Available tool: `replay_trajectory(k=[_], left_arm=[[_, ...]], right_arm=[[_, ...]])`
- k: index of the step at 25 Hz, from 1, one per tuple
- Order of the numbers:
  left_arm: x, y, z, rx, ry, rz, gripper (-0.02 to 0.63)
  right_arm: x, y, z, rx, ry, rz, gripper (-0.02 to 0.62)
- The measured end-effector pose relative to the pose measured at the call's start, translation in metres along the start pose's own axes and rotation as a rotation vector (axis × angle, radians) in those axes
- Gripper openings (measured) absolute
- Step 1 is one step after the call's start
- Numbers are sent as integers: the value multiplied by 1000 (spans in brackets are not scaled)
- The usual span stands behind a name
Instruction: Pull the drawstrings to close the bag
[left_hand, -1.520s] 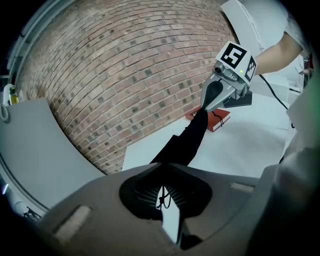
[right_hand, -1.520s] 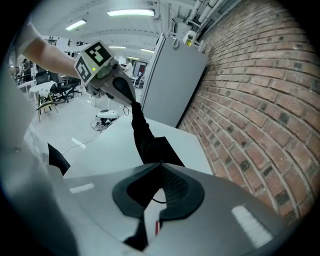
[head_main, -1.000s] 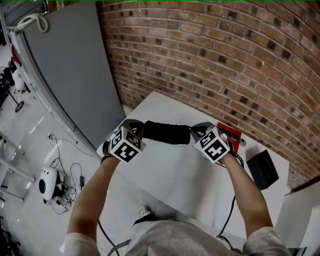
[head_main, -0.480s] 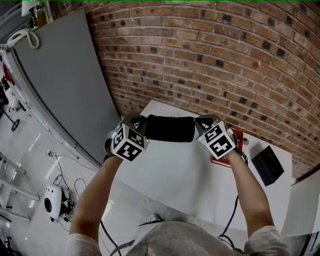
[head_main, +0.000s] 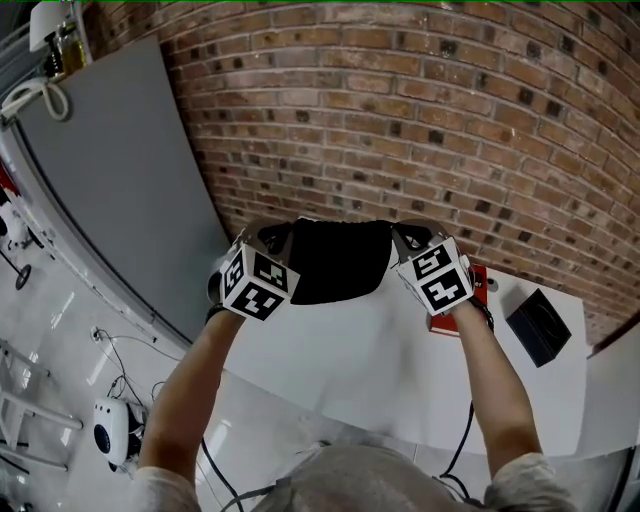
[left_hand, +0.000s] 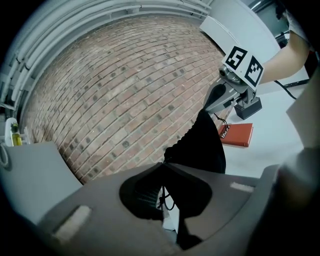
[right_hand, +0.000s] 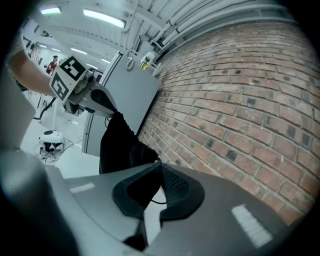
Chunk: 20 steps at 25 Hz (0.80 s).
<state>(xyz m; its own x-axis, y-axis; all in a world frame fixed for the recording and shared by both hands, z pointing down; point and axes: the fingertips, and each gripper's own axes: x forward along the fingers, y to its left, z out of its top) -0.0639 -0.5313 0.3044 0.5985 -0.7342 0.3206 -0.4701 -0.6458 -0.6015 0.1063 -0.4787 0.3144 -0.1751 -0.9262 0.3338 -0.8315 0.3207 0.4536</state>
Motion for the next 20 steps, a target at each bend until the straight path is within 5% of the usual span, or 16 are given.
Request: replay_trajectory(k=[20], left_arm=[[-6, 28, 33, -13, -126, 80, 8]], right_arm=[[-35, -28, 31, 54, -105, -260, 3]])
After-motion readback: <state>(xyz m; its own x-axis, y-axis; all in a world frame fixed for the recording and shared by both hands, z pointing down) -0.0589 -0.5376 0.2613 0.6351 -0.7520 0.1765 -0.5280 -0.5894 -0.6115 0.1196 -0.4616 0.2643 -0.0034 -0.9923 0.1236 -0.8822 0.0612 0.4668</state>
